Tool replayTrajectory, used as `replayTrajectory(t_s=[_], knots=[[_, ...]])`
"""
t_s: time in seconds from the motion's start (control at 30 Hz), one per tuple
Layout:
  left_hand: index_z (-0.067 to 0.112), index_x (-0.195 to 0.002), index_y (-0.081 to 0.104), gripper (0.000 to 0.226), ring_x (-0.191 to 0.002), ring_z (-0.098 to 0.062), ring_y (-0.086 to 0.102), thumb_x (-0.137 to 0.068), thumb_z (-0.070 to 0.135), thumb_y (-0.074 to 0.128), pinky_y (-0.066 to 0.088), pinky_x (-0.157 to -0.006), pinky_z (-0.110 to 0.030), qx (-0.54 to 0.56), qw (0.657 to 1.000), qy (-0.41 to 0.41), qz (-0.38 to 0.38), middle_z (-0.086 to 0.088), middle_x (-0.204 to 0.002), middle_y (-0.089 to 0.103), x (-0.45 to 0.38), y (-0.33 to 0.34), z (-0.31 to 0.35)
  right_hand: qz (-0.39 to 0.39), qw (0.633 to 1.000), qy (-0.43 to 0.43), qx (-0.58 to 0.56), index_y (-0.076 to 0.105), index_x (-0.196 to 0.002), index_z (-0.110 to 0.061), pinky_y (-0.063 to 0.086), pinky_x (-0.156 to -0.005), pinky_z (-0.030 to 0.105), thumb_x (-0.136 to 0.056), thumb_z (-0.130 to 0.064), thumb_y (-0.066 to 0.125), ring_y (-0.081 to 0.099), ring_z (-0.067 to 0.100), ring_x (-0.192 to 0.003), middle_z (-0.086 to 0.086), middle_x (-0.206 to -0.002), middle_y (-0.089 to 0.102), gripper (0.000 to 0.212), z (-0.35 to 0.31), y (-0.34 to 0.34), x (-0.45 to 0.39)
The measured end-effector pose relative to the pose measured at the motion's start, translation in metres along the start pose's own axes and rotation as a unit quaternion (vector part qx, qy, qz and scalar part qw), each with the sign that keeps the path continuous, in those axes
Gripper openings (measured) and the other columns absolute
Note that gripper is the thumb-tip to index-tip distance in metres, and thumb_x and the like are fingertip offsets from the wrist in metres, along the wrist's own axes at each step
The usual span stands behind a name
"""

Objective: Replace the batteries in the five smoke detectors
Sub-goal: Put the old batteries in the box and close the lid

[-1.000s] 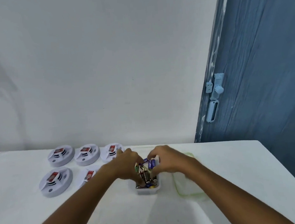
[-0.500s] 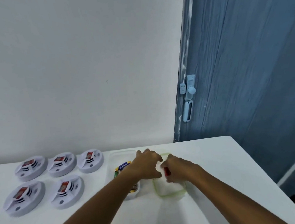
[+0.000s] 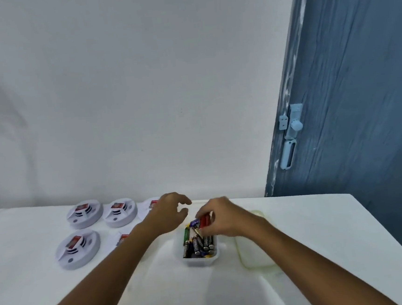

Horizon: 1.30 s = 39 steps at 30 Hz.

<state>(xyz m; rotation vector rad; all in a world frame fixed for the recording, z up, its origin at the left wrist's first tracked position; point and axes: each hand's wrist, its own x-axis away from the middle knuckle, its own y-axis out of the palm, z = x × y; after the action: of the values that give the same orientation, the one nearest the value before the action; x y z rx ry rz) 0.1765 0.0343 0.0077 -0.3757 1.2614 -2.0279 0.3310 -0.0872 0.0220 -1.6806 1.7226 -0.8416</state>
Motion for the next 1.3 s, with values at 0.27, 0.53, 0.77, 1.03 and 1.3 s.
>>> replayTrajectory(t_s=[0.27, 0.53, 0.77, 1.03, 1.3], knots=[[0.023, -0.102, 0.069, 0.027, -0.093, -0.010, 0.054, -0.076, 0.032, 0.071, 0.041, -0.089, -0.028, -0.021, 0.998, 0.047, -0.032, 0.007, -0.103, 0.066, 0.014, 0.009, -0.001, 0.099, 0.992, 0.057, -0.054, 0.069, -0.111, -0.014, 0.045, -0.075, 0.024, -0.083, -0.023, 0.071, 0.058, 0.011, -0.081, -0.001, -0.103, 0.063, 0.030, 0.018, 0.013, 0.002], [0.021, -0.102, 0.064, 0.039, -0.097, -0.018, 0.056, -0.071, 0.042, 0.074, 0.032, -0.084, -0.033, -0.213, 0.959, 0.083, -0.168, 0.004, -0.103, 0.061, 0.011, 0.030, 0.027, 0.144, 0.927, 0.336, 0.084, 0.056, -0.100, -0.013, 0.044, -0.070, 0.028, -0.086, -0.027, 0.064, 0.056, 0.022, -0.086, 0.005, -0.103, 0.059, 0.022, 0.118, -0.022, 0.069], [0.026, -0.087, 0.065, 0.011, -0.068, -0.004, 0.052, -0.077, 0.021, 0.066, 0.042, -0.068, -0.023, -0.059, 0.990, 0.089, -0.094, 0.009, -0.085, 0.060, -0.006, 0.020, 0.056, 0.127, 0.899, 0.417, -0.052, 0.047, -0.087, -0.009, 0.043, -0.059, 0.026, -0.079, -0.028, 0.071, 0.057, 0.023, -0.074, 0.007, -0.089, 0.057, 0.032, 0.129, -0.010, 0.068], [0.015, -0.120, 0.058, 0.042, -0.099, -0.023, 0.056, -0.093, 0.046, 0.054, 0.058, -0.075, -0.039, 0.443, 0.873, -0.132, -0.158, -0.007, -0.111, 0.058, -0.002, 0.037, 0.132, 0.331, 0.909, 0.245, -0.071, 0.051, -0.066, -0.013, 0.042, -0.058, 0.029, -0.085, -0.023, 0.064, 0.058, 0.021, -0.060, 0.001, -0.063, 0.057, 0.025, 0.052, -0.051, 0.059], [0.005, -0.095, 0.055, 0.007, -0.075, -0.028, 0.069, -0.091, 0.005, 0.051, 0.055, -0.061, -0.039, 0.641, 0.748, -0.164, -0.048, -0.016, -0.090, 0.064, -0.006, 0.020, 0.124, 0.289, 0.957, 0.002, -0.008, 0.070, -0.091, -0.013, 0.052, -0.075, 0.035, -0.093, -0.024, 0.057, 0.063, 0.017, -0.082, 0.001, -0.088, 0.071, 0.018, 0.000, -0.037, 0.059]])
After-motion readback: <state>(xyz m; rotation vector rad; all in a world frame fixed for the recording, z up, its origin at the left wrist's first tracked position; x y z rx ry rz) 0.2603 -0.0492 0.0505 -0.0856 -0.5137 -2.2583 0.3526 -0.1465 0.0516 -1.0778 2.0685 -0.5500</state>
